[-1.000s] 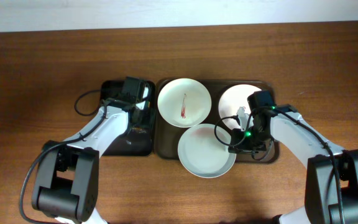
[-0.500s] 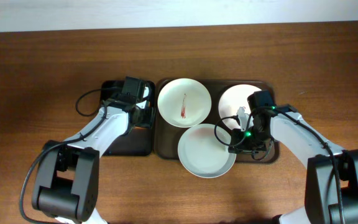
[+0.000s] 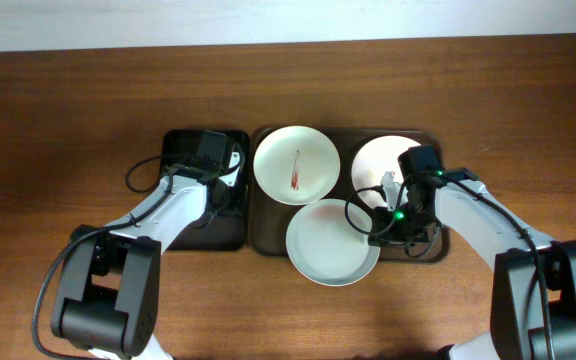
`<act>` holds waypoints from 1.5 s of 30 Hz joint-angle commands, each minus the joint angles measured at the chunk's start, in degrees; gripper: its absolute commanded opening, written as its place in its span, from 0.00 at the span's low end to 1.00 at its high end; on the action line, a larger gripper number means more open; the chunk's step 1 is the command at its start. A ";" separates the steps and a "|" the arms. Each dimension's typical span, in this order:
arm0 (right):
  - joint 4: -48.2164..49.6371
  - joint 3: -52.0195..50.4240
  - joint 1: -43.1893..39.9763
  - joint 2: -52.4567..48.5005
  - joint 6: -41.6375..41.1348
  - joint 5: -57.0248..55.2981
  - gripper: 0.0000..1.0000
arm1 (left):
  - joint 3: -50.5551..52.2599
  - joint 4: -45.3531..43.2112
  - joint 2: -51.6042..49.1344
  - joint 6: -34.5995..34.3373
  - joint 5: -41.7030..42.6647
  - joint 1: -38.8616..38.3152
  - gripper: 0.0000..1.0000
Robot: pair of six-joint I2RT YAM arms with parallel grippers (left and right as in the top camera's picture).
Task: Clean dirty plates on tray and stack at the side
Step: 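Return the sponge to the black tray with the left gripper, then grasp the pale green plate rim with the right gripper and lift it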
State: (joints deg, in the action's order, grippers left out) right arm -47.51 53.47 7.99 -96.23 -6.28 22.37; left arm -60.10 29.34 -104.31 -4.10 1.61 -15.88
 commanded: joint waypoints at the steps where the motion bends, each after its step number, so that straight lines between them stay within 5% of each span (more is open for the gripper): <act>1: 0.20 0.81 0.31 -0.68 0.04 -0.52 0.11 | 0.63 0.15 0.28 -0.13 -0.04 0.28 0.00; 3: 0.24 0.81 0.31 -0.68 0.04 -0.55 0.04 | 0.63 0.46 0.76 -0.11 -0.39 0.35 0.03; 6: 0.15 0.83 0.31 -0.57 0.07 -0.52 0.04 | 0.59 1.92 2.14 -0.11 -0.52 0.68 0.47; 10: 0.31 0.87 0.31 0.59 0.04 -1.33 0.04 | 0.59 3.43 5.03 -0.11 -3.23 0.72 0.61; 13: 0.35 0.87 0.31 1.75 0.02 -2.05 0.04 | 0.59 3.26 7.19 -0.11 -3.34 0.72 0.82; 16: -0.07 0.85 0.31 1.75 0.02 -1.36 0.05 | 0.61 2.49 7.48 -0.13 -3.34 0.72 0.88; 37: 0.87 0.87 0.31 14.14 0.04 -14.32 0.04 | 1.03 -6.78 -0.72 -0.15 -2.86 0.66 0.91; 39: 1.36 0.87 0.31 15.76 0.02 -18.23 0.04 | 1.03 -8.22 -0.81 -0.13 -2.86 0.66 0.84; 43: 2.82 0.87 0.33 18.49 0.04 -24.94 0.04 | 1.03 -11.13 -0.79 -0.13 -2.89 0.66 0.54; 45: 3.91 0.87 0.37 19.67 0.07 -26.36 0.04 | 1.03 -11.63 -0.81 -0.11 -2.93 0.66 0.29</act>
State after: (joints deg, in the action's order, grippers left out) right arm -44.82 53.47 7.99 -79.26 -6.22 2.24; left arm -59.72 18.50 -104.38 -4.21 -0.36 -15.66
